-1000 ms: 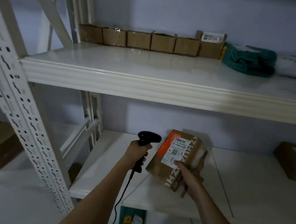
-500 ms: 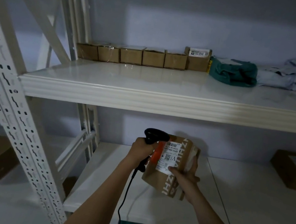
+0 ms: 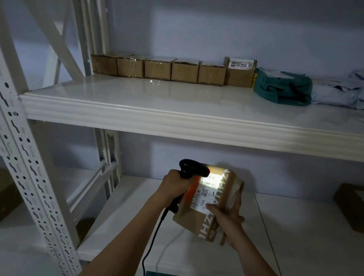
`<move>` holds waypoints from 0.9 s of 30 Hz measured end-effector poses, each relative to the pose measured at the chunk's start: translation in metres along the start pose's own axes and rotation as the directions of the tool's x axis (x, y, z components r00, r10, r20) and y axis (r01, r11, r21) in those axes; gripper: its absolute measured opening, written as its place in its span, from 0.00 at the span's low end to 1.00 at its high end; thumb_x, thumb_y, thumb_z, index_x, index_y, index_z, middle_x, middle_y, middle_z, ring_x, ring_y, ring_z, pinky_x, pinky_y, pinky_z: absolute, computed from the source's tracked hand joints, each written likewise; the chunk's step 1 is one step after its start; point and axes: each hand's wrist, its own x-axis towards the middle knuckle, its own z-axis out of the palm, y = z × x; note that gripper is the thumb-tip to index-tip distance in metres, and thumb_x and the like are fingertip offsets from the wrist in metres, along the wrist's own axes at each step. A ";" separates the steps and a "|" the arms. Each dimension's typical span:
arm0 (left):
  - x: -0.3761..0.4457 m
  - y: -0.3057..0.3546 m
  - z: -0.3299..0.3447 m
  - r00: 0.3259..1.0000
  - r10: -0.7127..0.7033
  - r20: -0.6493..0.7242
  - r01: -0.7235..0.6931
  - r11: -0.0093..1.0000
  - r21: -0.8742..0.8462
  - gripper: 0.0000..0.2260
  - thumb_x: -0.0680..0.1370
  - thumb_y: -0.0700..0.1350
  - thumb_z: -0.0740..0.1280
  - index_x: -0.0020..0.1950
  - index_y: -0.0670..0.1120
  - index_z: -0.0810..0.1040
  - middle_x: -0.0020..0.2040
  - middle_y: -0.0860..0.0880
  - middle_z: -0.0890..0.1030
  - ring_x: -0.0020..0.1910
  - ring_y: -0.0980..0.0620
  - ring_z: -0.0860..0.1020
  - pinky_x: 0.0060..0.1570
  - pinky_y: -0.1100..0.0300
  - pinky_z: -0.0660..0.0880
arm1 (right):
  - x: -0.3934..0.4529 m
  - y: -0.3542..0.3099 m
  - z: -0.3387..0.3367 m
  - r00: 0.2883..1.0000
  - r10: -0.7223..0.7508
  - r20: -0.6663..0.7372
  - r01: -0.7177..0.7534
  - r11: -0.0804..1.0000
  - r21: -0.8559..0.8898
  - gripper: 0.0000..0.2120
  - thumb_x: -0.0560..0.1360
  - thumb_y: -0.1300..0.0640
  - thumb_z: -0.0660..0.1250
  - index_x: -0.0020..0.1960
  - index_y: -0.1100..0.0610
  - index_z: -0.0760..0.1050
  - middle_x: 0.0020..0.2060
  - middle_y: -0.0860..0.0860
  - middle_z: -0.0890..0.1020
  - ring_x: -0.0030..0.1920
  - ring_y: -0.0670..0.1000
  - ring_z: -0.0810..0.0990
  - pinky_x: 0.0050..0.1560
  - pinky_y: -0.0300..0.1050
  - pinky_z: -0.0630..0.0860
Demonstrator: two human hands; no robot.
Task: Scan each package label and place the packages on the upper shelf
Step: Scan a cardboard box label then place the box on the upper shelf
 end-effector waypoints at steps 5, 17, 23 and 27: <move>0.002 -0.004 0.001 1.000 0.002 -0.008 -0.002 1.000 0.007 0.13 0.68 0.53 0.68 0.41 0.43 0.78 0.30 0.48 0.76 0.25 0.52 0.72 0.28 0.60 0.71 | 0.000 -0.002 -0.001 1.000 0.015 0.009 -0.015 1.000 0.004 0.62 0.59 0.44 0.82 0.75 0.27 0.39 0.69 0.58 0.67 0.67 0.60 0.69 0.62 0.55 0.73; 0.008 -0.006 -0.001 0.998 -0.034 -0.046 0.034 0.999 0.008 0.11 0.71 0.50 0.67 0.43 0.42 0.79 0.31 0.46 0.77 0.25 0.50 0.73 0.29 0.59 0.72 | -0.001 -0.006 -0.001 0.999 0.047 0.016 -0.047 0.999 -0.020 0.63 0.56 0.41 0.82 0.74 0.26 0.40 0.68 0.59 0.67 0.67 0.60 0.69 0.62 0.55 0.73; 0.010 -0.012 -0.003 0.997 -0.055 -0.059 0.054 0.998 -0.021 0.10 0.71 0.48 0.67 0.46 0.42 0.79 0.29 0.48 0.77 0.24 0.51 0.73 0.26 0.61 0.72 | 0.002 -0.004 -0.002 0.997 0.077 0.024 -0.076 0.997 -0.033 0.62 0.59 0.42 0.81 0.75 0.27 0.39 0.67 0.60 0.64 0.57 0.55 0.67 0.56 0.49 0.72; 0.017 -0.037 -0.009 0.993 -0.105 -0.046 0.101 0.992 -0.079 0.02 0.74 0.35 0.65 0.46 0.38 0.75 0.31 0.44 0.75 0.24 0.49 0.74 0.27 0.59 0.74 | 0.004 0.001 -0.004 0.995 0.075 0.060 -0.075 0.997 0.009 0.61 0.60 0.42 0.81 0.76 0.29 0.39 0.68 0.60 0.70 0.69 0.61 0.70 0.64 0.55 0.74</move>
